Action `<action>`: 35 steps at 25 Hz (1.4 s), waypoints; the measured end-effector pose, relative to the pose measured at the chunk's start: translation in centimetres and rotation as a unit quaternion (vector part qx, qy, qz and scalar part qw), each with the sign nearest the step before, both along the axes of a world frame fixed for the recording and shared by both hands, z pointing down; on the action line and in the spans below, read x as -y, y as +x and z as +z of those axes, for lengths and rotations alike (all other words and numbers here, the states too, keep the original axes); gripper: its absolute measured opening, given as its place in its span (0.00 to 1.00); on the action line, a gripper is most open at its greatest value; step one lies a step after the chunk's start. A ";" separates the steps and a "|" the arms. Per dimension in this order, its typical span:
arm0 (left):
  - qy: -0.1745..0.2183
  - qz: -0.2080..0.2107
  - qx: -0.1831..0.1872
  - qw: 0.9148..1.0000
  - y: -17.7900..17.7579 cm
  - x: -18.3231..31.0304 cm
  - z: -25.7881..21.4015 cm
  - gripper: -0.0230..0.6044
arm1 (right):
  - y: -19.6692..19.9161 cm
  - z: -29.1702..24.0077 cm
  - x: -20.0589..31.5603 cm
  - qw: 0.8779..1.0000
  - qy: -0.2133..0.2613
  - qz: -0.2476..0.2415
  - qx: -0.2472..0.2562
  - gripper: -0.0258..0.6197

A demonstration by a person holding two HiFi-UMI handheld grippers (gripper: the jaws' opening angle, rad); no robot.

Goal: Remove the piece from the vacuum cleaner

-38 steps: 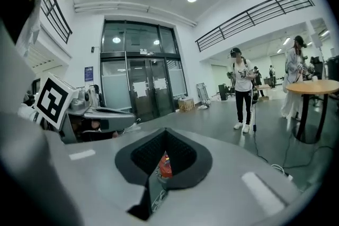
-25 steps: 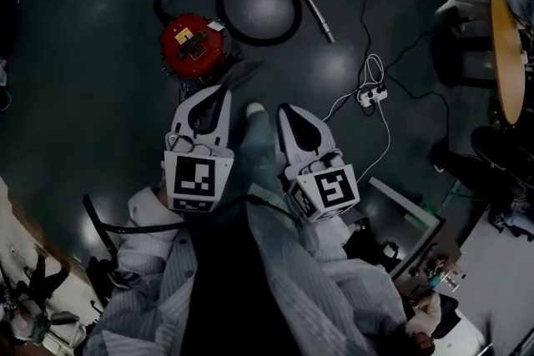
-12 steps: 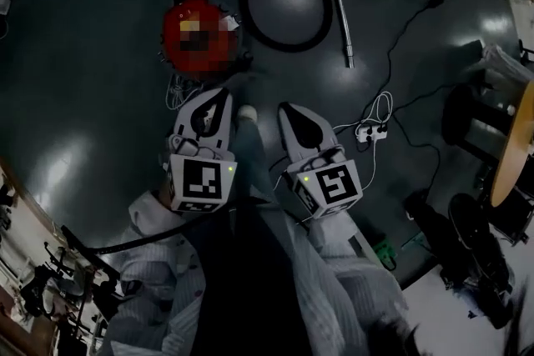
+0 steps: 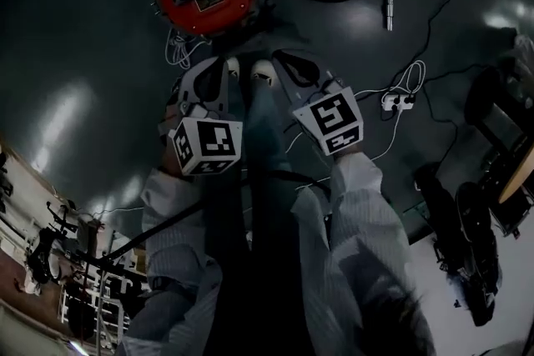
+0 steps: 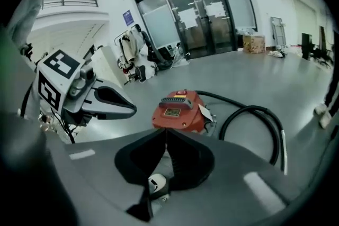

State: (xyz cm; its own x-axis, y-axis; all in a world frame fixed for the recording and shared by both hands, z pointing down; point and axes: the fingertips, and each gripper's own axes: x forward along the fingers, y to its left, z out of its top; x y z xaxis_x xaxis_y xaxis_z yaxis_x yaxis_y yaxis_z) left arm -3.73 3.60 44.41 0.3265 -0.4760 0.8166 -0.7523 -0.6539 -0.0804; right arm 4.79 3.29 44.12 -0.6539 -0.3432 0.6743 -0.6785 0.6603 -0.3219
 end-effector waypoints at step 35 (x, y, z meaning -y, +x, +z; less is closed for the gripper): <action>0.006 0.028 0.097 0.995 -0.9 4.9 12.9 0.07 | -2.5 18.3 -2.9 0.874 0.067 -0.429 -0.220 0.10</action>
State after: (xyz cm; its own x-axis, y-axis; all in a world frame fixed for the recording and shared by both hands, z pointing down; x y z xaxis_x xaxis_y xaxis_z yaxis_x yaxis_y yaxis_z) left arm -4.61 -1.30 57.35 0.1898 -0.4715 0.8612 -0.6841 -0.6927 -0.2285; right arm 2.31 6.18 62.43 -0.3962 0.0501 0.9168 0.0456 0.9984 -0.0349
